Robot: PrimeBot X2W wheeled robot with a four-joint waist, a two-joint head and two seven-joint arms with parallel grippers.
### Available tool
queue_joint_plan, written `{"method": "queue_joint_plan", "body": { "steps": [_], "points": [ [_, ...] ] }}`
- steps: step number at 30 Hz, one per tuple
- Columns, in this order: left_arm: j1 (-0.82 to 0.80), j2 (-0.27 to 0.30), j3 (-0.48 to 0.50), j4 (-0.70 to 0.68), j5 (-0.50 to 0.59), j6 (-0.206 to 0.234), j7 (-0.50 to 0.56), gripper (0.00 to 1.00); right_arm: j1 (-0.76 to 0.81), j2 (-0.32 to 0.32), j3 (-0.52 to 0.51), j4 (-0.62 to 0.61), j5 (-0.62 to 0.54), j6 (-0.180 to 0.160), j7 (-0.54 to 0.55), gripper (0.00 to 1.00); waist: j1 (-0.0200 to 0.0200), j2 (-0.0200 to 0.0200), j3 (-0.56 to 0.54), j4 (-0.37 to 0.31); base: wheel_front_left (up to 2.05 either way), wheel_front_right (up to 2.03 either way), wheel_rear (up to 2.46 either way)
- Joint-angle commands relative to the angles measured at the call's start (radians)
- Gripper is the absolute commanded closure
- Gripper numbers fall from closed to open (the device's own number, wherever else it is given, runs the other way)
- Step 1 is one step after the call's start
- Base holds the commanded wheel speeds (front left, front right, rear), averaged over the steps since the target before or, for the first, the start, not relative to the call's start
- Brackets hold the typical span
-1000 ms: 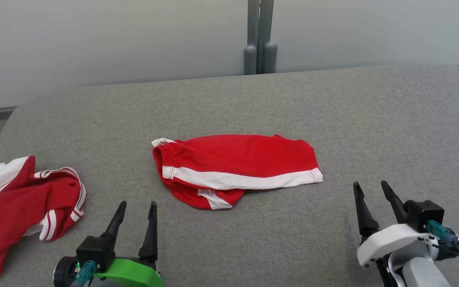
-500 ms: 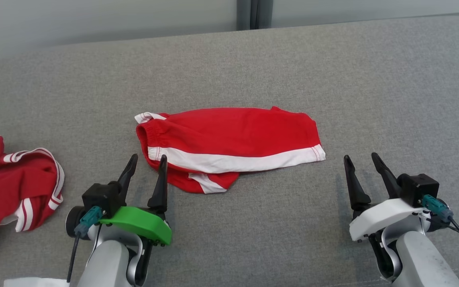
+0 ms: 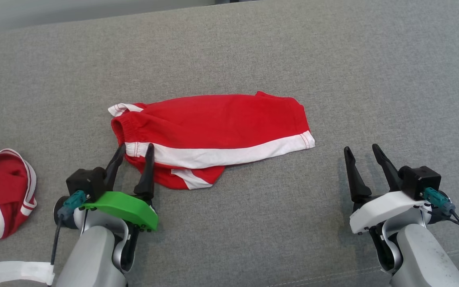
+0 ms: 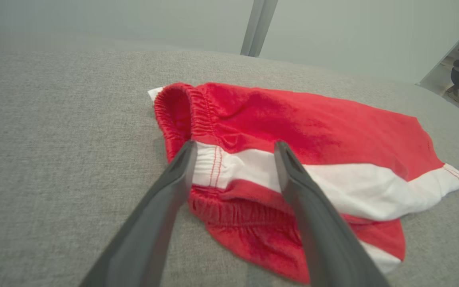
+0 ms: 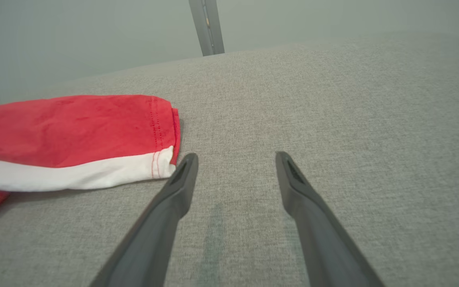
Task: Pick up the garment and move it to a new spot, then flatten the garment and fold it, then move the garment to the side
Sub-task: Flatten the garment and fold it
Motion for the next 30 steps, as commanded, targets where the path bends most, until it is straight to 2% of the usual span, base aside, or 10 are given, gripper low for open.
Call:
{"method": "queue_joint_plan", "body": {
  "steps": [1,15,16,17,18,19,30],
  "points": [
    [-0.020,0.011,0.013,0.005,-0.007,-0.002,-0.001,0.00,-0.010,0.000,-0.001,-0.003,0.001,-0.001,-0.003,0.00,0.0000,0.0000,0.007,-0.006,0.00,0.00,0.00],
    [-0.027,0.012,0.013,0.013,-0.004,-0.002,-0.001,0.00,-0.013,0.005,-0.007,-0.005,0.005,-0.001,-0.003,0.00,0.0000,0.0000,0.020,-0.020,0.00,0.00,0.00],
    [-0.025,0.011,0.012,0.016,-0.008,-0.002,-0.001,0.07,-0.012,0.006,-0.007,-0.005,0.004,-0.001,-0.003,0.00,0.0000,0.0000,0.020,-0.020,0.00,0.00,0.00],
    [-0.024,0.010,0.014,0.018,-0.012,-0.002,-0.001,0.29,-0.013,0.006,-0.008,-0.004,0.003,-0.001,-0.003,0.00,0.0000,0.0000,0.019,-0.019,0.00,0.00,0.00],
    [-0.024,0.010,0.012,0.018,-0.013,-0.002,-0.001,0.71,-0.014,0.006,-0.009,-0.004,0.003,-0.001,-0.003,0.00,0.0000,0.0000,0.019,-0.017,0.00,0.00,0.00],
    [-0.024,0.009,0.011,0.019,-0.014,-0.002,-0.001,1.00,-0.016,0.006,-0.007,-0.004,0.002,-0.001,-0.003,0.00,0.0000,0.0000,0.019,-0.016,0.00,0.00,0.00],
    [-0.012,0.004,-0.002,0.005,-0.021,-0.003,-0.001,1.00,-0.054,0.003,0.062,0.030,0.033,-0.001,-0.003,0.00,0.0000,0.0000,0.015,0.027,0.00,0.00,0.00]
  ]
}}
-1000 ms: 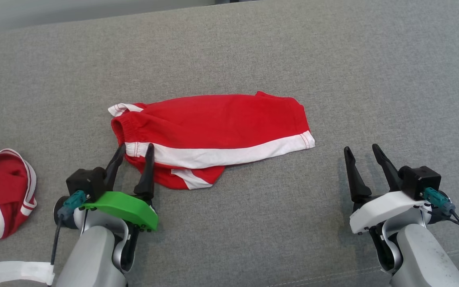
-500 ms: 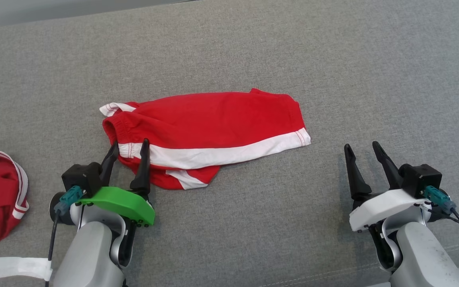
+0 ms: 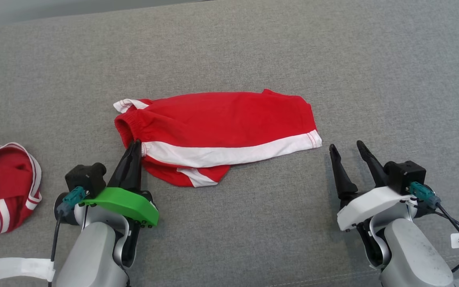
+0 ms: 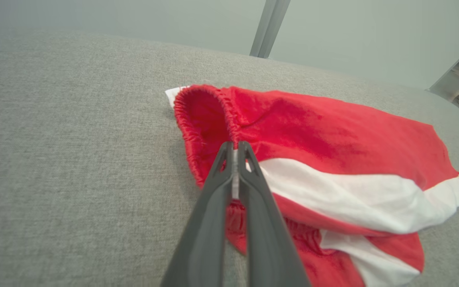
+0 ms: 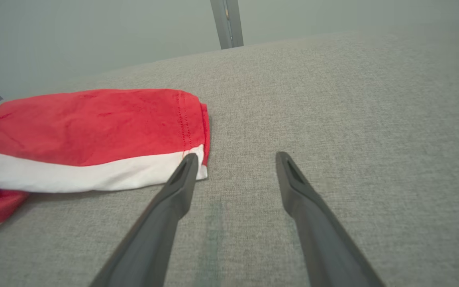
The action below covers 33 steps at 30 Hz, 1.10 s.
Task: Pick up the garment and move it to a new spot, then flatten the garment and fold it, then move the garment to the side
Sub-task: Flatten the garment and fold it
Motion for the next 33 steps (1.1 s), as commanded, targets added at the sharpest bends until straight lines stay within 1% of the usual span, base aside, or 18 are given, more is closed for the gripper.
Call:
{"method": "queue_joint_plan", "body": {
  "steps": [1,13,27,29,30,31,32,33],
  "points": [
    [0.009,0.000,-0.001,-0.005,0.003,-0.003,-0.001,1.00,-0.018,-0.005,0.011,0.011,0.009,-0.001,-0.003,0.00,0.0000,0.0000,-0.001,0.016,0.00,0.00,0.00],
    [0.018,-0.005,-0.037,-0.026,0.005,-0.003,-0.001,1.00,-0.070,-0.012,0.078,0.083,0.059,-0.001,-0.003,0.00,0.0000,0.0000,0.014,0.071,0.00,0.00,0.00],
    [0.002,-0.009,-0.055,-0.037,0.007,-0.003,-0.001,1.00,-0.103,-0.007,0.106,0.137,0.090,-0.001,-0.003,0.00,0.0000,0.0000,0.033,0.086,0.00,0.00,0.00],
    [0.001,-0.008,-0.057,-0.036,0.006,-0.003,-0.001,1.00,-0.100,-0.007,0.106,0.140,0.090,-0.001,-0.003,0.06,0.0000,0.0000,0.032,0.086,0.00,0.00,0.00],
    [0.001,-0.007,-0.058,-0.036,0.005,-0.003,-0.001,1.00,-0.098,-0.006,0.106,0.140,0.091,-0.001,-0.003,0.16,0.0000,0.0000,0.031,0.086,0.00,0.00,0.00],
    [0.001,-0.006,-0.059,-0.036,0.005,-0.003,-0.001,1.00,-0.098,-0.005,0.107,0.139,0.091,-0.001,-0.003,0.29,0.0000,0.0000,0.031,0.086,0.00,0.00,0.00],
    [0.000,-0.006,-0.060,-0.036,0.005,-0.003,-0.001,1.00,-0.097,-0.005,0.107,0.139,0.092,-0.001,-0.003,0.51,0.0000,0.0000,0.030,0.086,0.00,0.00,0.00],
    [0.000,-0.005,-0.060,-0.036,0.005,-0.003,-0.001,1.00,-0.098,-0.005,0.107,0.138,0.092,-0.001,-0.003,0.64,0.0000,0.0000,0.029,0.086,0.00,0.00,0.00]
  ]
}}
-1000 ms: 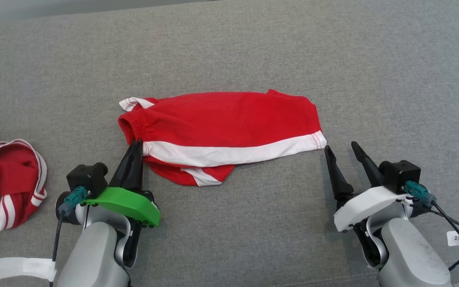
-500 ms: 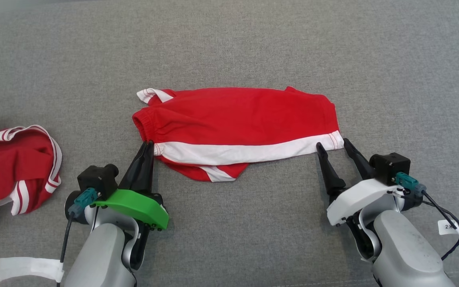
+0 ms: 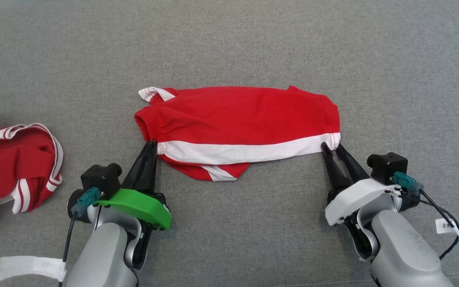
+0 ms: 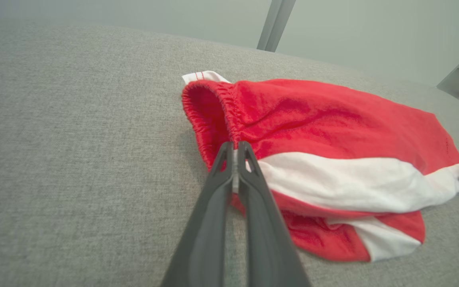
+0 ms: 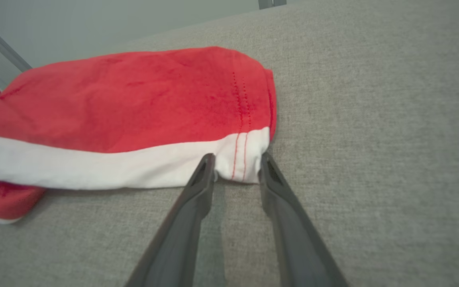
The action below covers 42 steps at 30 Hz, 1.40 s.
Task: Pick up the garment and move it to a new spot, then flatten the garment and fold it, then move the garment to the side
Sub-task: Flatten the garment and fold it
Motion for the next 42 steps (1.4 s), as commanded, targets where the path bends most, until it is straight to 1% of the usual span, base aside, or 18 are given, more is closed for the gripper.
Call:
{"method": "queue_joint_plan", "body": {
  "steps": [1,2,5,8,12,13,15,18,21,23,28,30,31,33,35,40,42],
  "points": [
    [-0.010,0.005,-0.001,0.001,0.005,-0.003,-0.001,1.00,-0.002,0.001,0.003,-0.001,0.002,-0.001,-0.003,0.81,0.0000,0.0000,-0.002,0.000,0.00,0.00,0.00],
    [-0.010,0.005,-0.002,0.002,0.006,-0.003,-0.001,1.00,-0.002,0.000,0.002,-0.005,0.000,-0.001,-0.003,1.00,0.0000,0.0000,-0.003,0.000,0.00,0.00,0.00],
    [-0.010,0.006,-0.001,0.007,0.005,-0.003,-0.001,1.00,-0.001,-0.004,-0.006,-0.012,-0.007,-0.001,-0.003,1.00,0.0000,0.0000,-0.007,0.001,0.00,0.00,0.00],
    [-0.009,0.011,-0.002,-0.008,0.009,-0.003,-0.001,1.00,0.004,0.000,-0.036,-0.050,-0.013,-0.001,-0.003,1.00,0.0000,0.0000,-0.028,0.000,0.00,0.00,0.00],
    [-0.013,0.023,-0.008,-0.042,0.010,-0.003,-0.001,1.00,0.005,0.004,-0.060,-0.094,-0.008,-0.001,-0.003,1.00,0.0000,0.0000,-0.086,-0.003,0.00,0.00,0.00],
    [-0.013,0.023,-0.008,-0.042,0.010,-0.003,-0.001,1.00,0.005,0.004,-0.060,-0.094,-0.008,-0.001,-0.003,1.00,0.0000,0.0000,-0.086,-0.003,0.00,0.00,0.00],
    [-0.020,0.037,-0.023,-0.061,0.010,-0.003,-0.001,1.00,-0.006,0.003,-0.065,-0.114,-0.004,-0.001,-0.003,1.00,0.0000,0.0000,-0.125,-0.007,0.00,0.00,0.00],
    [-0.051,0.078,-0.057,-0.072,0.005,-0.002,-0.001,1.00,-0.034,-0.005,-0.068,-0.134,0.004,-0.001,-0.003,1.00,0.0000,0.0000,-0.187,-0.010,0.00,0.00,0.00],
    [-0.117,0.125,-0.131,-0.048,-0.021,-0.002,0.000,1.00,-0.074,-0.028,-0.050,-0.135,-0.005,-0.001,-0.003,1.00,0.0000,0.0000,-0.256,-0.010,0.00,0.00,0.00],
    [-0.185,0.168,-0.188,-0.029,-0.050,-0.002,0.008,1.00,-0.114,-0.041,-0.045,-0.125,-0.006,-0.001,-0.003,1.00,0.0000,0.0000,-0.291,-0.010,0.00,0.00,0.00],
    [-0.373,0.262,-0.303,-0.017,-0.139,-0.002,0.089,1.00,-0.249,-0.067,-0.036,-0.104,-0.009,-0.001,-0.003,1.00,0.0000,0.0000,-0.331,-0.021,0.00,0.00,0.00],
    [-0.439,0.291,-0.329,-0.013,-0.184,-0.001,0.113,1.00,-0.299,-0.073,-0.039,-0.091,-0.008,-0.001,-0.003,1.00,0.0000,0.0000,-0.341,-0.025,0.00,0.00,0.00],
    [-0.471,0.307,-0.345,-0.011,-0.189,-0.001,0.122,1.00,-0.325,-0.076,-0.041,-0.084,-0.009,-0.001,-0.003,1.00,0.0000,0.0000,-0.345,-0.027,0.00,0.00,0.00],
    [-0.521,0.324,-0.360,-0.004,-0.226,-0.001,0.136,1.00,-0.369,-0.085,-0.042,-0.067,-0.010,-0.001,-0.003,1.00,0.0000,0.0000,-0.351,-0.030,0.00,0.00,0.00],
    [-0.570,0.347,-0.382,0.005,-0.236,-0.001,0.143,1.00,-0.409,-0.094,-0.037,-0.046,-0.010,-0.001,-0.003,1.00,0.0000,0.0000,-0.351,-0.034,0.00,0.00,0.00],
    [-0.639,0.360,-0.431,0.028,-0.291,-0.001,0.160,1.00,-0.484,-0.111,-0.002,0.010,-0.013,-0.001,-0.003,1.00,0.0000,0.0000,-0.317,-0.039,0.00,0.00,0.00],
    [-0.668,0.360,-0.453,0.038,-0.315,-0.001,0.177,1.00,-0.518,-0.122,0.015,0.032,-0.016,-0.001,-0.003,1.00,0.0000,0.0000,-0.281,-0.039,0.00,0.00,0.00]
  ]
}}
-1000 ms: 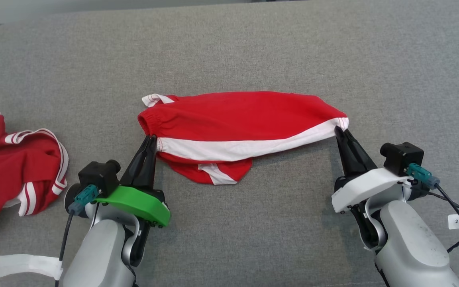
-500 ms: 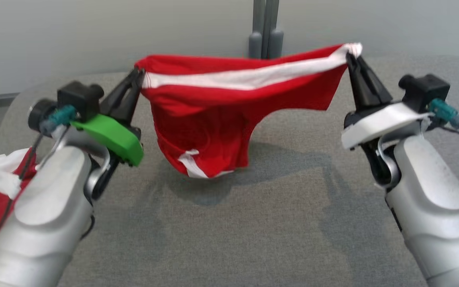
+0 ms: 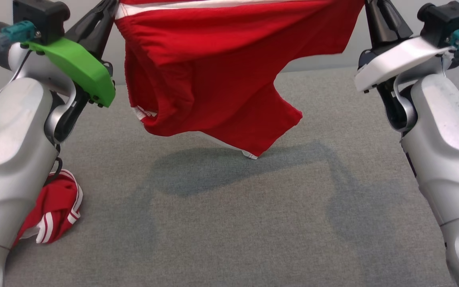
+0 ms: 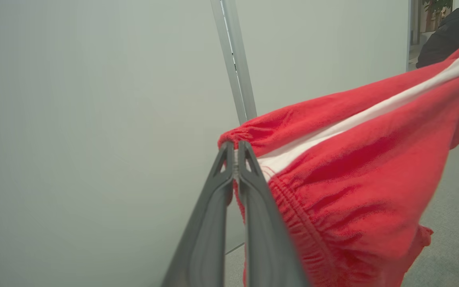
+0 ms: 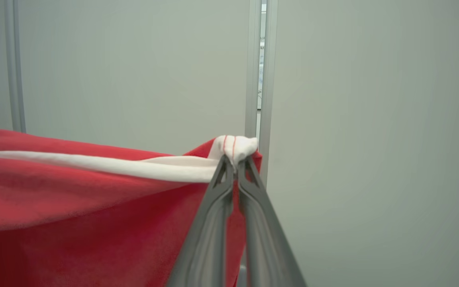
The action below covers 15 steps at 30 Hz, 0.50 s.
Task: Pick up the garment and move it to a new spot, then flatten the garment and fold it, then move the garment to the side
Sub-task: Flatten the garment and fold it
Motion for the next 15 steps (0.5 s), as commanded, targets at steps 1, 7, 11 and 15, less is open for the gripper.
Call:
{"method": "queue_joint_plan", "body": {
  "steps": [1,7,11,15],
  "points": [
    [-0.039,0.002,-0.006,0.005,-0.016,0.002,0.008,1.00,-0.039,-0.010,0.005,0.010,-0.002,-0.001,-0.003,1.00,0.0000,0.0000,0.066,0.000,0.00,0.00,0.00],
    [-0.174,-0.019,-0.058,0.041,-0.023,0.002,0.028,1.00,-0.202,-0.034,0.048,0.090,-0.003,-0.001,0.000,1.00,0.0000,0.0000,0.248,0.005,0.00,0.00,0.00],
    [-0.331,-0.037,-0.053,0.100,0.044,0.003,-0.072,1.00,-0.370,-0.039,0.042,0.126,-0.051,-0.001,-0.002,1.00,0.0000,0.0000,0.331,0.007,0.00,0.00,0.00],
    [-0.474,-0.075,-0.035,0.155,0.101,0.011,-0.152,1.00,-0.493,-0.039,-0.015,0.073,-0.119,-0.001,-0.002,1.00,0.0000,0.0000,0.379,0.010,0.00,0.00,0.00]
  ]
}}
